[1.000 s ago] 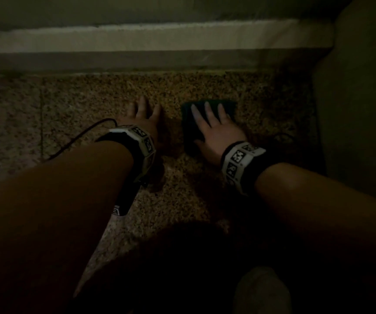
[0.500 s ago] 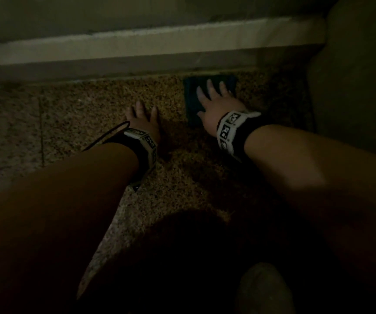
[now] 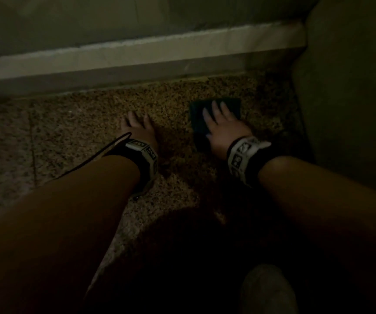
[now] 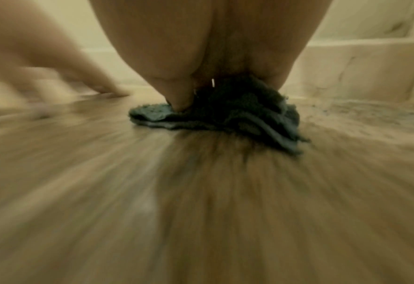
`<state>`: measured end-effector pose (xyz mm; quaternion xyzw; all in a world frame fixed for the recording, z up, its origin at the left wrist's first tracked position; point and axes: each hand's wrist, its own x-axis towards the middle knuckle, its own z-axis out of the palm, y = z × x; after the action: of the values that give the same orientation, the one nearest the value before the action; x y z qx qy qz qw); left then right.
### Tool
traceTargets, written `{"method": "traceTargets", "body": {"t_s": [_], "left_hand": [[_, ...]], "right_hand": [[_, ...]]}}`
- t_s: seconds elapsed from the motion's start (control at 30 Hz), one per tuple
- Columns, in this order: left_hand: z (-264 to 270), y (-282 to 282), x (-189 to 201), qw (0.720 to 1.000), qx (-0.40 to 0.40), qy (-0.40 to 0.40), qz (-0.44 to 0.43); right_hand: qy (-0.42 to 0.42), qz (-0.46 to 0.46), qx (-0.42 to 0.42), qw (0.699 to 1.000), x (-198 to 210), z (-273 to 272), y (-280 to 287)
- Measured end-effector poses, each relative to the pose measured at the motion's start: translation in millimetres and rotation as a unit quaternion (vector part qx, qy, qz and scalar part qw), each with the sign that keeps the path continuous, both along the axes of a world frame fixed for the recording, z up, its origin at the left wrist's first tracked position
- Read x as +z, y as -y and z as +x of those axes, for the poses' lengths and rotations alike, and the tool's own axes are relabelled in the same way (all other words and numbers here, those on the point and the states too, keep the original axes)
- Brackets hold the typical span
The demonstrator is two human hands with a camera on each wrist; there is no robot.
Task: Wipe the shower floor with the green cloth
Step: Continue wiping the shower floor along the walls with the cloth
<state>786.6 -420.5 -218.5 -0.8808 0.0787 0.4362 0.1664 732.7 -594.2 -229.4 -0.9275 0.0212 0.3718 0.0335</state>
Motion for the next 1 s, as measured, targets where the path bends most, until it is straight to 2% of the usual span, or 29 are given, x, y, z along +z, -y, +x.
{"method": "traceTargets", "body": {"t_s": [0.17,0.27,0.47,0.57,0.7,0.83,1.0], "left_hand": [[1,0,-3,1.000,0.013,-0.003,-0.016],[4,1,-6,0.999,0.033,-0.006,-0.025],[3,3,-5,0.999,0.030,-0.001,-0.012],[6,8,-8,1.000,0.013,-0.005,-0.013],[6,16,-11,0.996,-0.085,-0.005,0.000],[-1,22,-2,0.998,-0.039,-0.014,-0.055],[-1,28,-5,0.998,-0.026,-0.015,-0.059]], "right_hand": [[-0.001,-0.014,-0.084,0.996,3,60,2],[-0.008,-0.023,-0.103,0.994,3,72,0],[-0.008,0.019,-0.072,0.997,5,55,12],[-0.007,0.022,-0.058,0.998,7,30,18],[-0.016,0.020,-0.029,0.999,4,-18,25],[0.005,-0.008,-0.021,1.000,5,-39,23],[-0.002,-0.010,-0.049,0.999,0,-10,24]]}}
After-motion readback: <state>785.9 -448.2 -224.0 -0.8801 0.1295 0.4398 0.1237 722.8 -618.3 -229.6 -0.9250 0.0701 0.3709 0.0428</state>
